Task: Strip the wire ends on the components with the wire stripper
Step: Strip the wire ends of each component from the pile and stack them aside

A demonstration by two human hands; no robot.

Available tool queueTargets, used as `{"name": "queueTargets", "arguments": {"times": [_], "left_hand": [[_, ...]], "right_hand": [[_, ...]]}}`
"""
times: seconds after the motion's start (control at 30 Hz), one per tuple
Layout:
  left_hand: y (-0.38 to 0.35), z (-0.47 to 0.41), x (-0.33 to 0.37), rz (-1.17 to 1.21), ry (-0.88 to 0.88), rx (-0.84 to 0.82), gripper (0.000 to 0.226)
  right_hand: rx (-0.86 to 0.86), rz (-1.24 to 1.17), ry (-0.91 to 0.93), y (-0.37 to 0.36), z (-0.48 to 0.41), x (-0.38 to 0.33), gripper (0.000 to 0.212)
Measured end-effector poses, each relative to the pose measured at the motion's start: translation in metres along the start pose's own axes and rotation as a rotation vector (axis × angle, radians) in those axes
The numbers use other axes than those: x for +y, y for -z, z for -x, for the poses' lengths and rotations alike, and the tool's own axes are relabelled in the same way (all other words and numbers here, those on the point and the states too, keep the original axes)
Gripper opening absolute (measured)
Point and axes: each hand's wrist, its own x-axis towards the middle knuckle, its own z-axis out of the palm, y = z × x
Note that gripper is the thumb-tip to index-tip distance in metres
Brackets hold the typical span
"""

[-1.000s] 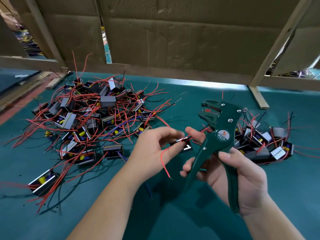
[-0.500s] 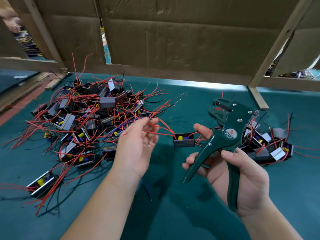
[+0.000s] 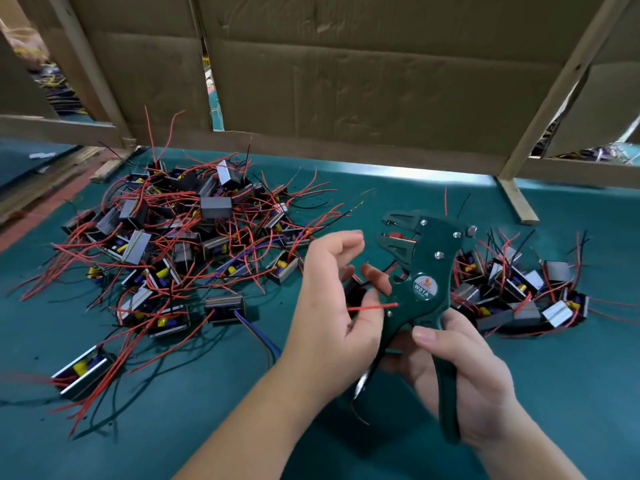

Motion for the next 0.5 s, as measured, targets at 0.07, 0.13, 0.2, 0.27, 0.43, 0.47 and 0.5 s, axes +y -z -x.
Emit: {"name": "queueTargets", "arguments": {"times": [0.07,0.13,0.2,0.27,0.43,0.47,0.5], "left_hand": [[0.006,-0.006,0.003,0.297,0.11,-0.025,0.035],[0.022,-0.013,0.008,0.788,0.236,-0.046,0.041],[0.038,-0.021,0.01,1.057,0.365,0.002,0.055],[0.048,-0.029,0.004,0.999,0.518,0.133,0.044],[0.053,-0.03,-0.005,0.087,0.38,-0.167,0.017],[0.052,-0.026,-0.005,0.079,0.387,-0.292,0.019],[0.05,-0.024,-0.003,0.114,0.411,-0.367,0.018]], "right_hand": [[-0.016,-0.013,-0.019,-0.001,0.0,-0.001,0.061],[-0.017,0.004,-0.019,0.0,0.002,-0.002,0.055],[-0.018,0.013,-0.022,0.001,0.002,-0.003,0.058],[-0.036,0.007,-0.044,0.001,0.002,-0.004,0.069],[-0.137,0.027,-0.094,-0.001,0.006,-0.007,0.066],[-0.148,0.024,-0.11,0.0,0.007,-0.006,0.065],[-0.157,0.032,-0.127,0.0,0.007,-0.006,0.064]]}}
